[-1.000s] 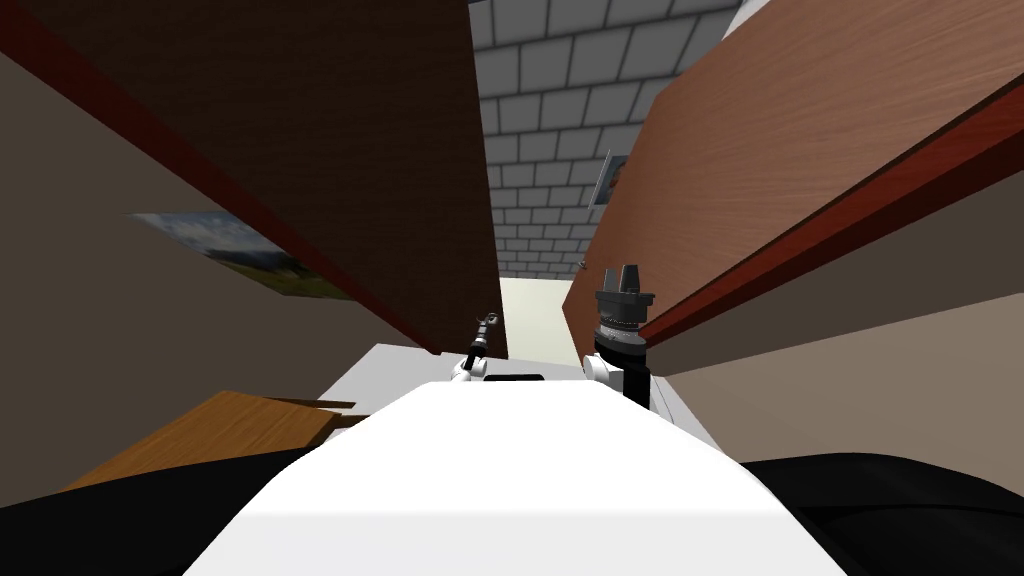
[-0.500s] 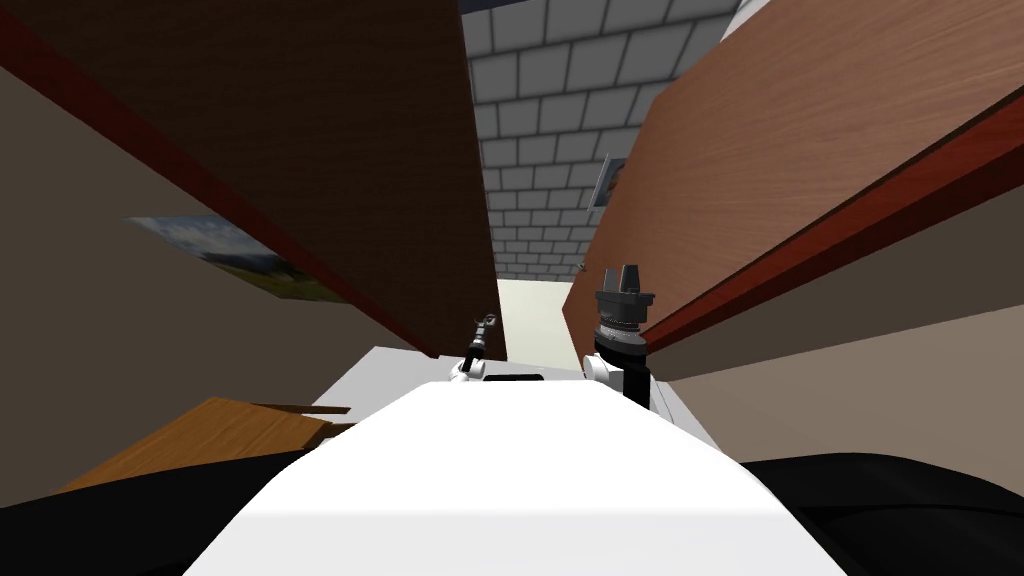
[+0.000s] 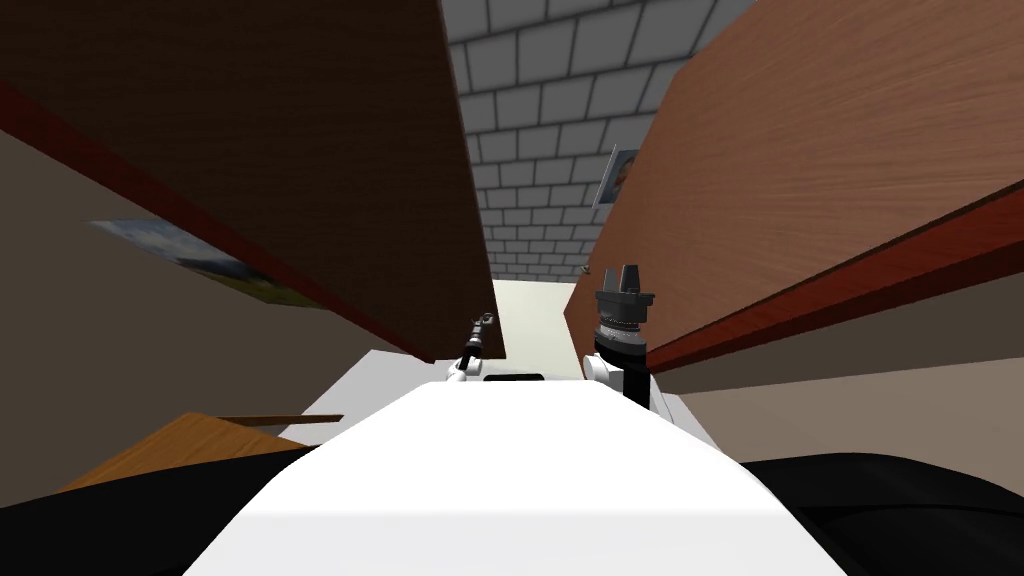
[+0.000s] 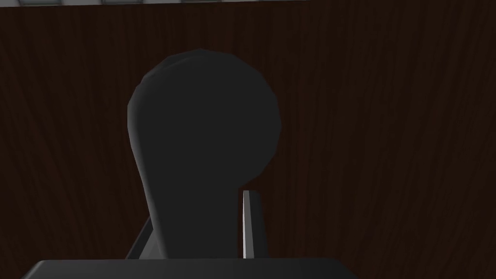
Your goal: Push the door open
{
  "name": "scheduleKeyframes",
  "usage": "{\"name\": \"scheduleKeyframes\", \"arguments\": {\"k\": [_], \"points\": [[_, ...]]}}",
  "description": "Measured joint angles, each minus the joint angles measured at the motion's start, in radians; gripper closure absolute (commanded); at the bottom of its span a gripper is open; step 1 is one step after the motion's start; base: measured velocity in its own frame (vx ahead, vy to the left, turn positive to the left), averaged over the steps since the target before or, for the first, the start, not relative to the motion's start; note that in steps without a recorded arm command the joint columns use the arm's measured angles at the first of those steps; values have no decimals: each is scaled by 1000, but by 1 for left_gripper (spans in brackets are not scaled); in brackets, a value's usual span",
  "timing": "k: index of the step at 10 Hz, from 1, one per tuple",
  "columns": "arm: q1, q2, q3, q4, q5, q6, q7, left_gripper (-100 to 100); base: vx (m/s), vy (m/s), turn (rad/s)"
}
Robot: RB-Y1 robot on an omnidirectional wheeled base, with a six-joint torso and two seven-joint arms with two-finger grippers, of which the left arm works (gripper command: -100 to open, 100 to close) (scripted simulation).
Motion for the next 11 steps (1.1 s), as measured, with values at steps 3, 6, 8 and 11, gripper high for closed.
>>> {"name": "scheduleKeyframes", "arguments": {"k": [3, 6, 8, 11], "points": [[16, 21, 28, -15, 16, 5, -4, 100, 196, -84, 80], [-5, 32, 65, 15, 37, -4, -18, 100, 168, -95, 57], [1, 31, 85, 13, 48, -6, -27, 100, 190, -77, 59], [-22, 42, 118, 62, 66, -42, -33, 100, 112, -68, 39]]}}
